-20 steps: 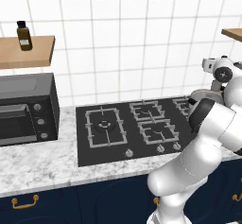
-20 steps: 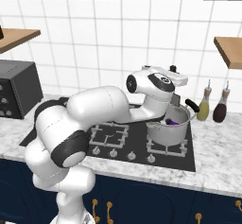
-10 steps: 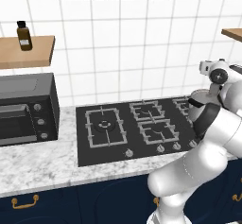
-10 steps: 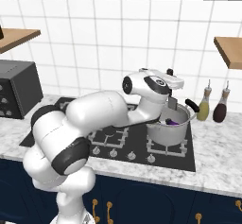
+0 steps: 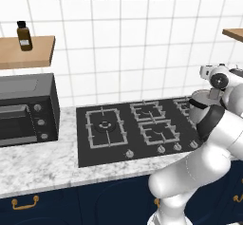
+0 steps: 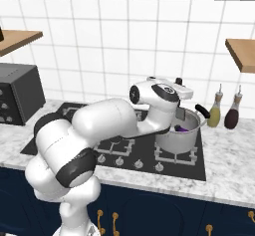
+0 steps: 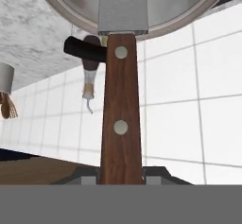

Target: Put the eggplant and lime in the pot. Retrieve the spatula and lightly stir the vegetables in the pot.

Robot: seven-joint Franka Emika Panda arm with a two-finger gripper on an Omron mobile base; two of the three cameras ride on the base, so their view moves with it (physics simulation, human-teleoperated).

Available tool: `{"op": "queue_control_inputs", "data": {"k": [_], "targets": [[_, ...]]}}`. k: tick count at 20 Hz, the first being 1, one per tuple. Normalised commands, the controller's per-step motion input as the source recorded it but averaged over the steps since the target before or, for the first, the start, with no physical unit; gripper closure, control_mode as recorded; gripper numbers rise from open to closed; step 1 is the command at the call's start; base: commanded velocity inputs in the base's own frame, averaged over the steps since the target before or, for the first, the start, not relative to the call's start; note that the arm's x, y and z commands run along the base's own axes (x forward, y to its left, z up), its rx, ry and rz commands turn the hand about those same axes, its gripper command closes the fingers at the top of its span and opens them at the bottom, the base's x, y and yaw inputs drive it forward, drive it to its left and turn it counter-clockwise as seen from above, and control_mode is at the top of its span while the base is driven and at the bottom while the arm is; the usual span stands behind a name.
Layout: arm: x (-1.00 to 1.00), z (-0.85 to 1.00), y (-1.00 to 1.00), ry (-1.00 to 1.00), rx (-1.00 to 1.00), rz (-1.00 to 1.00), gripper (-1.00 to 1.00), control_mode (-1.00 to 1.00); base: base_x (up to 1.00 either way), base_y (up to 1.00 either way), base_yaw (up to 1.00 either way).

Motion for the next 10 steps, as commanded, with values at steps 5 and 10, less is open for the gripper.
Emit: {"op": "queue_control_inputs", "data": {"k": [5, 10], "targets": [[0.00, -0.40, 0.00, -0.10, 0.00, 0.00, 1.00, -1.00, 0.00, 0.00, 0.00], [-0.10, -0.44, 0.00, -0.05, 0.00, 0.00, 1.00, -1.00, 0.00, 0.00, 0.00]]}}
